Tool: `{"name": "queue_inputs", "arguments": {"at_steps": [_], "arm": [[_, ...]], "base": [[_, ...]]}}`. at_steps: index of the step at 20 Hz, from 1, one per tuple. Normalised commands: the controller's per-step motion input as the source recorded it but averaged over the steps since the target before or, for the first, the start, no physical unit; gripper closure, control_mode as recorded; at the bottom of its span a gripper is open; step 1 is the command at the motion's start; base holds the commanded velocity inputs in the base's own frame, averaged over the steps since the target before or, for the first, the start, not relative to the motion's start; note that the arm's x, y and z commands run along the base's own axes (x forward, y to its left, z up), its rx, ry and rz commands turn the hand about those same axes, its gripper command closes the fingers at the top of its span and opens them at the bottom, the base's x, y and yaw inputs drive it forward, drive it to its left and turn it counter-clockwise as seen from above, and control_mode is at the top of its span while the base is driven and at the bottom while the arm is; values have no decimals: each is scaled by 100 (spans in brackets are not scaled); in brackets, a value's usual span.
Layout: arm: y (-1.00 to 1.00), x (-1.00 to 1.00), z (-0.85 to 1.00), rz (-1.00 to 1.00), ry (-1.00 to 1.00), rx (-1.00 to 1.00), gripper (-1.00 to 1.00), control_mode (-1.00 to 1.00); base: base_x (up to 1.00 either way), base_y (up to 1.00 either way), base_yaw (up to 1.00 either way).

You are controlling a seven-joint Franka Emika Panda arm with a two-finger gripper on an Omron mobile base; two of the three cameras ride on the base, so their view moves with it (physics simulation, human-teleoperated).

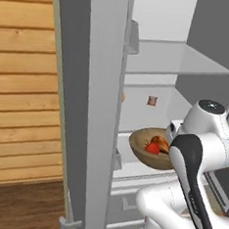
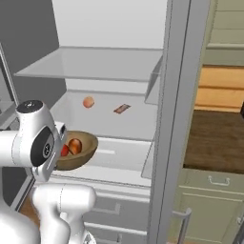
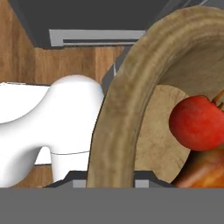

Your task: Pick the chicken drumstick and tomato from their plates and place them in the bowl. Then put the bowl in the fridge.

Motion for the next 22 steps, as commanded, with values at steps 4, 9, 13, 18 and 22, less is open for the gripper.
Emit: {"name": "queue_inputs", "arguments": {"at_steps": [4, 9, 13, 18, 22], "arm": [[0, 0, 0, 0, 0, 0, 100, 100], [0, 0, 0, 0, 0, 0, 100, 100], [-38, 14, 0, 3, -13, 0, 100, -100], [-28, 54, -12, 7, -34, 0, 100, -100], [-9, 87, -1, 7, -24, 7, 100, -100]], "base": [[55, -2, 8], [5, -8, 3], [0, 0, 0], [0, 0, 0], [0, 0, 0]]}}
